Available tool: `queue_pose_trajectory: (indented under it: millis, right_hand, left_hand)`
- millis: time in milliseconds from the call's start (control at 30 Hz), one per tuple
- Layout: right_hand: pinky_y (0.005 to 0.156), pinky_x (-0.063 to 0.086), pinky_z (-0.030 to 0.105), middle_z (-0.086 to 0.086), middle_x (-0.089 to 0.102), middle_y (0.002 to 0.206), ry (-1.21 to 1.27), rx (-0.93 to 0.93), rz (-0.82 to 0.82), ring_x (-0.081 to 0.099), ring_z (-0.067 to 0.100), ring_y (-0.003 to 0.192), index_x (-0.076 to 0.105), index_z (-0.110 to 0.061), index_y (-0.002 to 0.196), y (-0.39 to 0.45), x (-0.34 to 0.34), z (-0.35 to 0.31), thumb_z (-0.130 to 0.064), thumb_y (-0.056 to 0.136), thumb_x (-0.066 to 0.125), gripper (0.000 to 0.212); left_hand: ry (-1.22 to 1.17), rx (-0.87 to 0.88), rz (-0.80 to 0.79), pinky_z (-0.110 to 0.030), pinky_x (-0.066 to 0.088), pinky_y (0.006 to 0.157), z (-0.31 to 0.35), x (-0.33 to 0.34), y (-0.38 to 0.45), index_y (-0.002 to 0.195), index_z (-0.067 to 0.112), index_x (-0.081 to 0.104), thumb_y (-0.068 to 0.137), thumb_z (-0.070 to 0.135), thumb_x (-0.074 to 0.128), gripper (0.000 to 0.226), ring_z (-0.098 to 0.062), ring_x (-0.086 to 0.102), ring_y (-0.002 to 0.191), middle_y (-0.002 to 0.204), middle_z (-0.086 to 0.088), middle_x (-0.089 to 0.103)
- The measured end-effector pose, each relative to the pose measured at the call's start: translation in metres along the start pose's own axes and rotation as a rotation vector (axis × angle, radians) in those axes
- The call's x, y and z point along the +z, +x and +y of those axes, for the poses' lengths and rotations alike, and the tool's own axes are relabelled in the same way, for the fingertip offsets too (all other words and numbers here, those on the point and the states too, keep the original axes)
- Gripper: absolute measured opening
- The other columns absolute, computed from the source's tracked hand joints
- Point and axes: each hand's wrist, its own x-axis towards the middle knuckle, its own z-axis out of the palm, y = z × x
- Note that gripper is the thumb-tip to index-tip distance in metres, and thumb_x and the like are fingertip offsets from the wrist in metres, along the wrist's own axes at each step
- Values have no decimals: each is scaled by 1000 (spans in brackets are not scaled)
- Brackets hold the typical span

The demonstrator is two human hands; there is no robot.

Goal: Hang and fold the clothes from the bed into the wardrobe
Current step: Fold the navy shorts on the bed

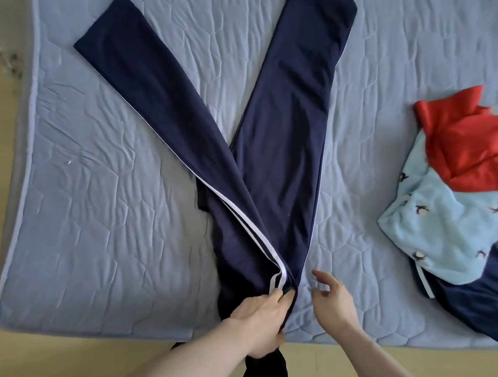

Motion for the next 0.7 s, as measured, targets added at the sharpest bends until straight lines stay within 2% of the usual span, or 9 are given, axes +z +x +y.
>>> queue_pose_trajectory:
  millis: [67, 133, 233, 300, 367, 433, 500, 600, 700]
  right_hand:
    - [62, 44, 22, 5, 64, 131, 40, -3, -1, 52, 3, 62, 59, -27, 140, 3, 3, -2, -15, 101, 50, 42]
    - [63, 46, 21, 3, 65, 129, 63, -14, -6, 58, 4, 67, 59, -28, 138, 5, 5, -8, -17, 101, 51, 40]
    - [71, 51, 19, -3, 65, 127, 71, -61, -20, 64, 0, 84, 59, -29, 137, 4, 8, -25, -23, 100, 57, 38]
    - [87, 51, 23, -7, 63, 127, 49, -119, -22, 62, 5, 103, 59, -30, 137, 5, 13, -38, -28, 98, 63, 40]
    - [88, 45, 20, -11, 61, 123, 32, -175, -25, 59, 5, 106, 59, -30, 137, 6, 19, -55, -33, 95, 69, 44]
    - [88, 44, 17, -15, 60, 119, 47, -217, -23, 58, 1, 104, 60, -31, 135, 10, 28, -73, -38, 90, 73, 47]
    - [92, 46, 19, -16, 59, 118, 45, -269, -4, 58, 2, 107, 62, -31, 133, 15, 38, -90, -40, 85, 78, 51]
    - [93, 47, 24, -17, 56, 124, -68, -316, -8, 55, 9, 117, 57, -34, 137, 25, 53, -111, -42, 83, 79, 59]
    - [92, 50, 32, -13, 57, 123, -280, -320, 9, 56, 16, 115, 57, -34, 134, 35, 62, -117, -38, 90, 73, 48]
  left_hand:
    - [-70, 12, -69, -47, 51, 98, -6, -3, 2, 158, 26, 23, 94, 31, 62, 75, -33, 57, 124, 147, -3, 40]
    - [-197, 21, -45, -39, 49, 101, -15, -10, 3, 151, 35, 41, 90, 23, 60, 64, -22, 57, 123, 140, 7, 48]
    - [-476, -81, 235, -33, 55, 89, -37, -30, 2, 117, 36, 69, 79, 15, 54, 46, -5, 65, 89, 114, 17, 63]
    - [-676, -245, 442, -33, 56, 83, -65, -51, 6, 100, 33, 71, 79, 14, 58, 31, -4, 65, 73, 99, 17, 68]
    - [-823, -425, 621, -36, 57, 82, -103, -81, 11, 96, 31, 69, 82, 13, 64, 23, -13, 67, 73, 90, 13, 69]
    - [-901, -553, 760, -44, 59, 83, -142, -113, 17, 99, 31, 63, 78, 24, 68, 23, -23, 70, 82, 93, 10, 67]
    - [-958, -671, 823, -48, 61, 83, -174, -139, 24, 115, 24, 58, 76, 37, 73, 44, -25, 69, 83, 111, 5, 64]
    - [-1057, -819, 817, -43, 61, 86, -202, -170, 34, 145, 13, 42, 87, 35, 76, 71, -17, 64, 71, 135, -3, 55]
    - [-1179, -833, 792, -41, 58, 97, -214, -188, 47, 151, 14, 37, 85, 42, 78, 83, -13, 64, 74, 133, -6, 58]
